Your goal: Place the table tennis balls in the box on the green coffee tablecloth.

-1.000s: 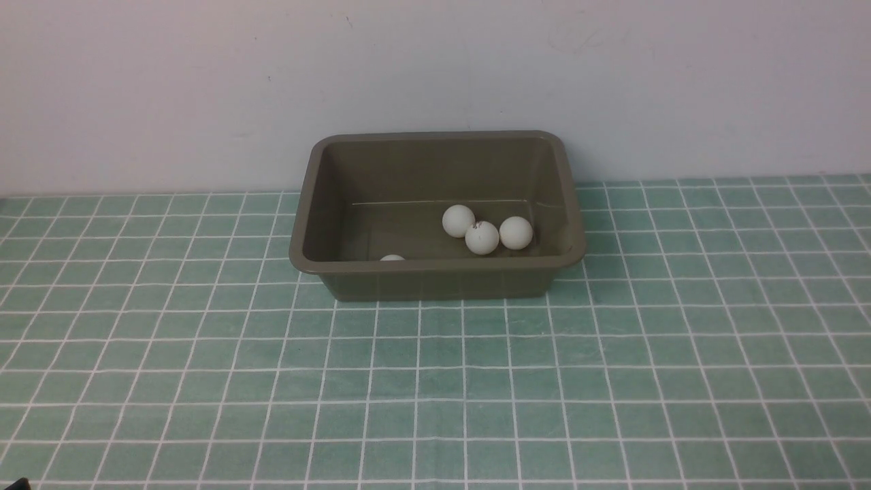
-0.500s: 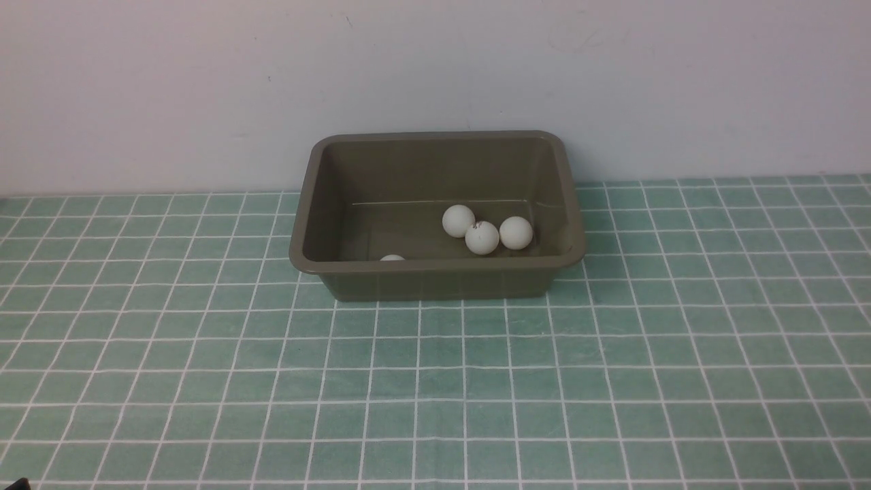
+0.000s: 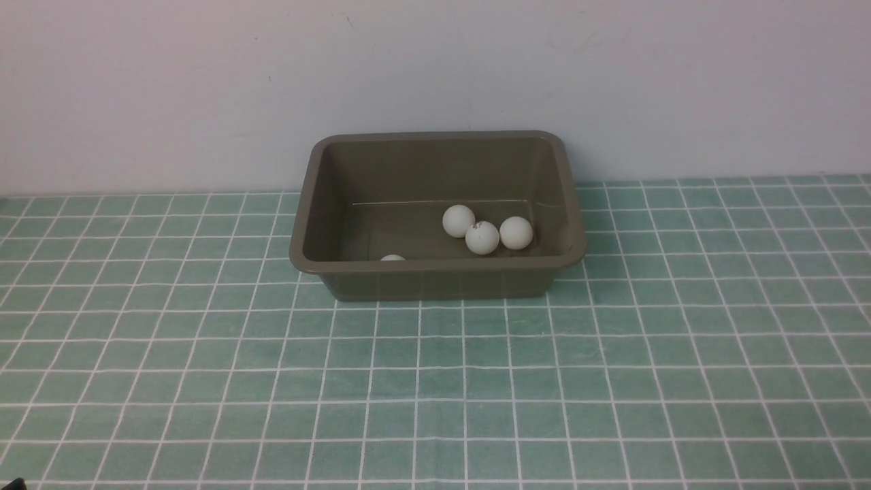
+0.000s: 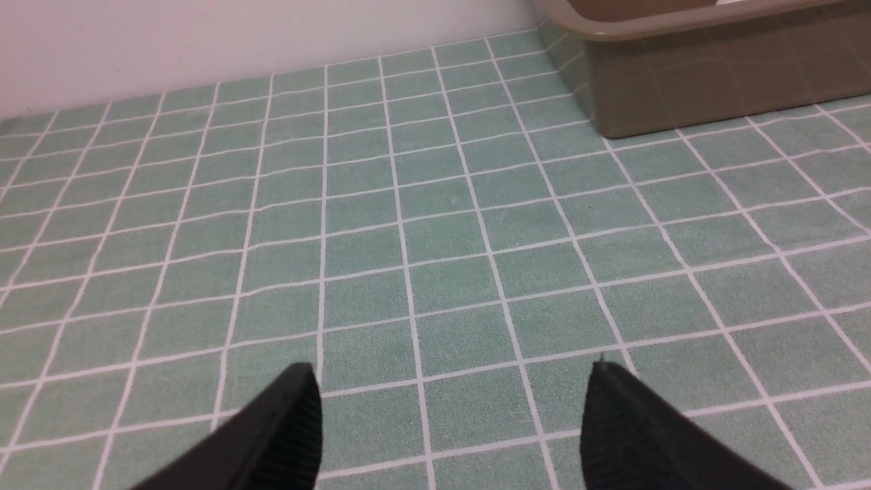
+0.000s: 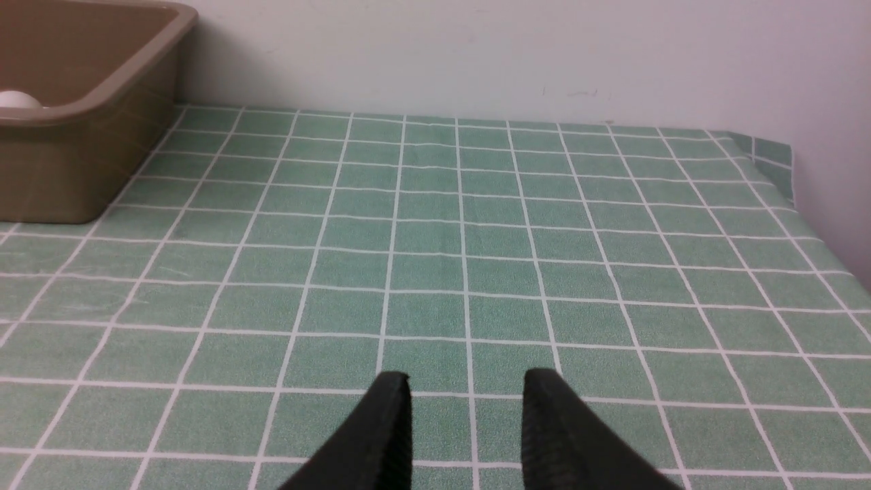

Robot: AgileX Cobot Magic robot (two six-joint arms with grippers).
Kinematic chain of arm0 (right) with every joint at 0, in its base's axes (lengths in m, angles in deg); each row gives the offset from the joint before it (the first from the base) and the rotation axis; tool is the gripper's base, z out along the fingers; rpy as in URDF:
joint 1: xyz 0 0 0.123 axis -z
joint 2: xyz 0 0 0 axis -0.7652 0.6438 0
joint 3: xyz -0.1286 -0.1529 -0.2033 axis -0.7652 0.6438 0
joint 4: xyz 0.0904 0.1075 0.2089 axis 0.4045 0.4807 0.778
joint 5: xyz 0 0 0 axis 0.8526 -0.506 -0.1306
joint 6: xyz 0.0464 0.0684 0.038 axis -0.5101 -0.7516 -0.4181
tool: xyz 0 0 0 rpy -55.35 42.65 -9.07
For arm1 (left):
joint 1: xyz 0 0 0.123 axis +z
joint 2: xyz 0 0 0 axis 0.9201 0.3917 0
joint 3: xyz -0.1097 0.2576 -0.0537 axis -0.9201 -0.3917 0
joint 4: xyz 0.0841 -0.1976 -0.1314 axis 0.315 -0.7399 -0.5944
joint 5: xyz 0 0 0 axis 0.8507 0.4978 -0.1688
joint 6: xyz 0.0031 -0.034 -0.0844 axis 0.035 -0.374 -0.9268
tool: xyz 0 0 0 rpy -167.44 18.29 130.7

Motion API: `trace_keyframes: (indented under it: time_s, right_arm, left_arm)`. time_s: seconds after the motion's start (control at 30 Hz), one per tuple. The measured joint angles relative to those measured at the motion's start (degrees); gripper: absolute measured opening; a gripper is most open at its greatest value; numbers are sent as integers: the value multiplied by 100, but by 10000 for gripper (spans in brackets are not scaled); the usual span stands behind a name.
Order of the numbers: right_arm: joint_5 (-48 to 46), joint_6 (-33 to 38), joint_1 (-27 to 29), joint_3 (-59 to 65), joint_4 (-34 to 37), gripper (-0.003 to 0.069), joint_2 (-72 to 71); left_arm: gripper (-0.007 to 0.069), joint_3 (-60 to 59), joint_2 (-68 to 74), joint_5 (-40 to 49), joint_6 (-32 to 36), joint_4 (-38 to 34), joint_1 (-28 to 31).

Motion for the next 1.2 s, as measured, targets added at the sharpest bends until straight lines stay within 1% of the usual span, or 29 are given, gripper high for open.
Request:
trace_keyframes:
  time_s: [0.27, 1.2]
  right_arm:
    - [0, 0, 0, 0, 0, 221, 0]
    - [0, -5, 0, 0, 0, 221, 0]
  left_arm:
    - [461, 0, 0, 0, 0, 0, 344]
    - [461, 0, 0, 0, 0, 0, 369]
